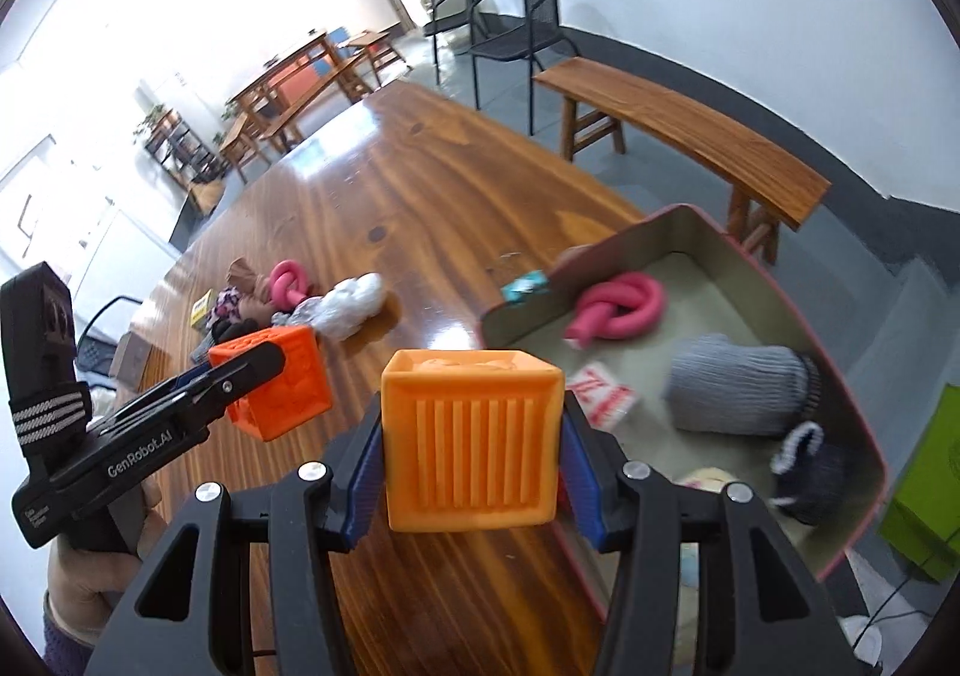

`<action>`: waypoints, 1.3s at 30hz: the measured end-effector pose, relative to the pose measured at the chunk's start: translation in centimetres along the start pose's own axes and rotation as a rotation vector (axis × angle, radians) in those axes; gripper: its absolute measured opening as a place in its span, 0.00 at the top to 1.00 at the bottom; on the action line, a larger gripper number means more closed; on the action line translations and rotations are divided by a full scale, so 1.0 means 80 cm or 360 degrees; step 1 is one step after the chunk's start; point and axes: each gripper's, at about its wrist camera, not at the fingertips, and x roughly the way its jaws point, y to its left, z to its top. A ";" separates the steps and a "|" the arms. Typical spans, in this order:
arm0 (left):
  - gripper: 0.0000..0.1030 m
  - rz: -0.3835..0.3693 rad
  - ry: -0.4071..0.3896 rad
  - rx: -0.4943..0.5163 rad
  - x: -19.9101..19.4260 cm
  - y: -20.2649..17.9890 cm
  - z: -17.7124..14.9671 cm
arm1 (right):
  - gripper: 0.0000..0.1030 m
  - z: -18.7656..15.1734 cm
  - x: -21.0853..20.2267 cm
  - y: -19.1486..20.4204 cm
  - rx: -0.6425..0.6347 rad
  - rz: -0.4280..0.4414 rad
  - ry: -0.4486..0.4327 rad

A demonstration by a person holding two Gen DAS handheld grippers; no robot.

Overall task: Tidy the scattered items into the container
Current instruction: 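Carry both orange blocks into the tray and open both grippers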

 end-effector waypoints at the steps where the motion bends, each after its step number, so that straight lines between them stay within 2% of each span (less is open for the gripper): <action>1: 0.47 -0.0024 0.0001 0.0024 0.004 -0.012 0.004 | 0.45 -0.001 -0.006 -0.008 0.0020 -0.0014 -0.0011; 10: 0.47 -0.0232 0.0073 0.0218 0.053 -0.115 0.022 | 0.45 -0.002 -0.053 -0.093 0.0243 -0.0164 -0.0123; 14: 0.47 -0.0250 0.0143 0.0268 0.083 -0.141 0.020 | 0.45 0.003 -0.059 -0.117 0.0303 -0.0193 -0.0150; 17: 0.47 -0.0217 0.0224 0.0283 0.106 -0.151 0.014 | 0.45 0.010 -0.057 -0.127 0.0319 -0.0193 -0.0160; 20: 0.43 -0.0178 0.0257 0.0275 0.114 -0.151 0.011 | 0.45 0.023 -0.048 -0.129 0.0321 -0.0183 -0.0171; 22: 0.29 -0.0163 0.0243 0.0263 0.111 -0.149 0.009 | 0.45 0.030 -0.040 -0.130 0.0312 -0.0179 -0.0177; 30: 0.29 -0.0149 0.0187 0.0193 0.089 -0.125 0.008 | 0.45 0.071 0.003 -0.117 0.0243 -0.0207 -0.0155; 36: 0.29 -0.0112 0.0174 0.0147 0.081 -0.102 0.006 | 0.43 0.067 0.032 -0.118 0.0271 -0.0216 -0.0032; 38: 0.24 -0.0083 0.0172 0.0122 0.079 -0.096 0.007 | 0.43 0.064 0.035 -0.121 0.0281 -0.0216 -0.0024; 39: 0.16 -0.0066 0.0160 0.0105 0.078 -0.091 0.007 | 0.43 0.063 0.035 -0.122 0.0283 -0.0222 -0.0022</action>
